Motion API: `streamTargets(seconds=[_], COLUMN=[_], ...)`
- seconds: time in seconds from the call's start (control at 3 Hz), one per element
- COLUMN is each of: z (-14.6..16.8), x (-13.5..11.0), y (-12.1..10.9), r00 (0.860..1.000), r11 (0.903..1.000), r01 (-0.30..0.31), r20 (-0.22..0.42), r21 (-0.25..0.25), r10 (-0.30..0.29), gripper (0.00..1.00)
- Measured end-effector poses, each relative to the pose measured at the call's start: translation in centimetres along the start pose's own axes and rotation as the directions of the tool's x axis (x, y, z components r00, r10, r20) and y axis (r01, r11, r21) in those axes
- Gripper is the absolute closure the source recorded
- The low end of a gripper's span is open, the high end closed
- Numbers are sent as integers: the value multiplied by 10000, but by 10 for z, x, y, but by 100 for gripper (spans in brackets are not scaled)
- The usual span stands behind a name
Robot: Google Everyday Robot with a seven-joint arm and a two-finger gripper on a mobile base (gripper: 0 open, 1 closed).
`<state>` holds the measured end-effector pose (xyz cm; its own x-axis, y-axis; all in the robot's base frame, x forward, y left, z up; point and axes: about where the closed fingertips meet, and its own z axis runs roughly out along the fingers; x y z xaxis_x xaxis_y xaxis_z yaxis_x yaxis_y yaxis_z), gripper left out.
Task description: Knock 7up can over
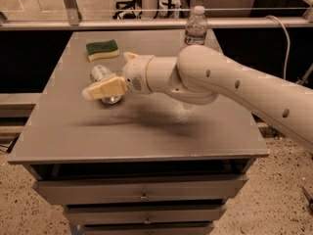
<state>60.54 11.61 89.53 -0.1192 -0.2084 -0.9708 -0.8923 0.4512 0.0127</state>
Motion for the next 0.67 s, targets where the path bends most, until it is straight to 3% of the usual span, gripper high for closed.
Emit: streamTargets(seconds=[0.67], z=[-96], x=[29], y=[-23], r00=[9968], r11=[9967], r01=[735], r20=[-334], r21=[348], r10=[-723], gripper=[0])
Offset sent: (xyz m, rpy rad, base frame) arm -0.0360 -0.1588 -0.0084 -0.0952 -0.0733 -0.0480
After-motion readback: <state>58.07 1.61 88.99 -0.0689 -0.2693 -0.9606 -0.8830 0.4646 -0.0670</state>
